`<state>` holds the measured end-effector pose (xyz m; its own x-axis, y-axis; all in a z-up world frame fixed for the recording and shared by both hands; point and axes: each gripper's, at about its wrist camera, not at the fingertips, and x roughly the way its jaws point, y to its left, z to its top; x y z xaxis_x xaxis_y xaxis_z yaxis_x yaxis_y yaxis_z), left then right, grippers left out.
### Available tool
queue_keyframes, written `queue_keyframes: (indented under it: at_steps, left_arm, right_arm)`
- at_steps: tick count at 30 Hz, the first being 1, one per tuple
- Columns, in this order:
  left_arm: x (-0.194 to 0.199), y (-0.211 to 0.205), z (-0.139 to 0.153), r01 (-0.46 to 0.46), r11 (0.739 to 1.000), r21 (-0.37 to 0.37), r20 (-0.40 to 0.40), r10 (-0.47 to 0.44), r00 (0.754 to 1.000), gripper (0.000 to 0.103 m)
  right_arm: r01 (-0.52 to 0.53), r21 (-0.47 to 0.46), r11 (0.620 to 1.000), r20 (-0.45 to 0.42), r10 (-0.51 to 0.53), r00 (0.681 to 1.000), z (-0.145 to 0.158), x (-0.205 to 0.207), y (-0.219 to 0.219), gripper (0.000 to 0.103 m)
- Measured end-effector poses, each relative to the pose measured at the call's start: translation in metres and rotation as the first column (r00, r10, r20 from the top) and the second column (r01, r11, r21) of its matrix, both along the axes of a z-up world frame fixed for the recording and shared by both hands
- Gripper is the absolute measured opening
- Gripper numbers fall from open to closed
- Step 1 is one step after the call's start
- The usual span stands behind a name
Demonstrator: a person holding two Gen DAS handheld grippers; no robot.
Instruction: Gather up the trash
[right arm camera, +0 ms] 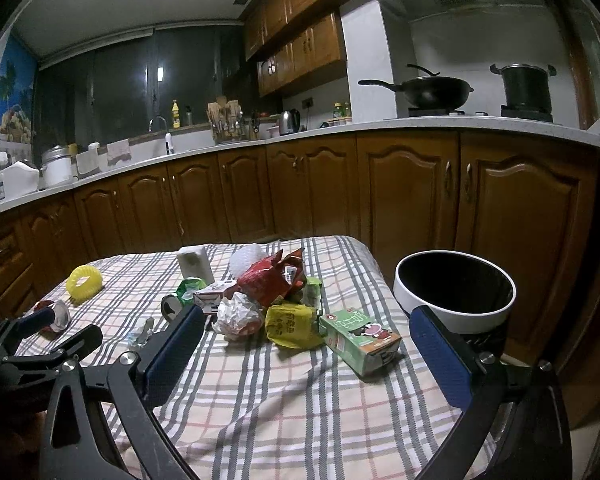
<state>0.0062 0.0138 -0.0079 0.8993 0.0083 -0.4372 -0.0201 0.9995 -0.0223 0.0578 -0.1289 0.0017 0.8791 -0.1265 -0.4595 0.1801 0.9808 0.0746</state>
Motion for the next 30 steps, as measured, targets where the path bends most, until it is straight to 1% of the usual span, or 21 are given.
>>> queue_keyframes:
  at_steps: [14, 30]
  left_arm:
    - [0.001, -0.002, -0.001, 0.005, 1.000, 0.004, -0.008, -0.005, 1.000, 0.102]
    - [0.013, 0.000, -0.010, 0.003, 1.000, -0.002, -0.060, -0.004, 0.998, 0.102]
  right_arm:
    - [-0.013, 0.012, 1.000, -0.007, 0.013, 1.000, -0.003, 0.002, 0.003, 0.103]
    - [-0.050, 0.061, 0.997, -0.048, 0.053, 0.997, -0.020, 0.015, -0.001, 0.103]
